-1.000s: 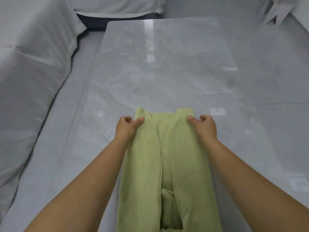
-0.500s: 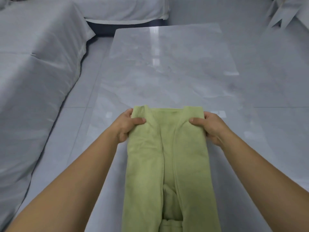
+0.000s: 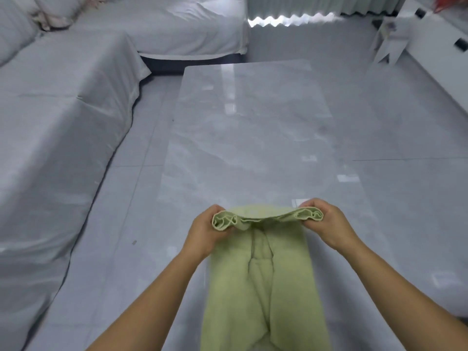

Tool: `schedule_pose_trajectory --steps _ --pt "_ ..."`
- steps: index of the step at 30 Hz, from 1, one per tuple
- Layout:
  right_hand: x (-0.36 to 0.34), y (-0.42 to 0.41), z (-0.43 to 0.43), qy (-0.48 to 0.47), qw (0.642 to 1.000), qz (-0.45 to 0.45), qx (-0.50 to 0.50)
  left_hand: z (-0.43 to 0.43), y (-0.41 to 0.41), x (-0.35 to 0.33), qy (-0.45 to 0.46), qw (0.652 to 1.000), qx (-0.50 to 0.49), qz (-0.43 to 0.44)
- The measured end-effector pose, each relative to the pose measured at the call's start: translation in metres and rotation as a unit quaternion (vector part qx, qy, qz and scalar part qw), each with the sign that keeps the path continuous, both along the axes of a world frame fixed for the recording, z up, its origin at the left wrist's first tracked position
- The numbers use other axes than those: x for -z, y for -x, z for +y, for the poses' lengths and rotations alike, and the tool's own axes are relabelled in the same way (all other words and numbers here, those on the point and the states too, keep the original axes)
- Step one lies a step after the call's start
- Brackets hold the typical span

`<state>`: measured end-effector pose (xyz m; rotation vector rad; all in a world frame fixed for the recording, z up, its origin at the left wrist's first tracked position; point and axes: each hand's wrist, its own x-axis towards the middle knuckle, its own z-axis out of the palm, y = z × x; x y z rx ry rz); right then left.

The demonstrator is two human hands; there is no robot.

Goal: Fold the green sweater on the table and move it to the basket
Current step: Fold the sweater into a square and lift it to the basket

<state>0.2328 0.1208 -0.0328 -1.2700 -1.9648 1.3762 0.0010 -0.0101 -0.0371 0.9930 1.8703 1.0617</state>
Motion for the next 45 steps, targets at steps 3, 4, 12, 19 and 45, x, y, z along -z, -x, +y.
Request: schedule_pose_trajectory --steps 3,4,12,19,45 --pt "0.014 -0.029 -0.04 -0.034 0.998 -0.047 -0.022 -0.045 -0.025 0.008 0.008 0.998 0.029 0.055" --pt "0.019 -0.039 -0.055 -0.05 0.996 -0.067 -0.03 -0.058 -0.032 0.009 0.004 0.997 0.034 0.071" --pt "0.064 -0.087 -0.145 -0.25 0.952 -0.13 -0.119 -0.15 -0.07 0.056 -0.073 0.974 0.056 0.208" --pt "0.097 -0.105 -0.175 -0.303 0.932 -0.136 -0.142 -0.183 -0.086 0.09 -0.043 0.969 0.066 0.234" --pt "0.14 -0.055 -0.191 -0.026 0.922 -0.228 0.312 -0.143 -0.115 0.11 0.304 0.902 -0.279 0.13"
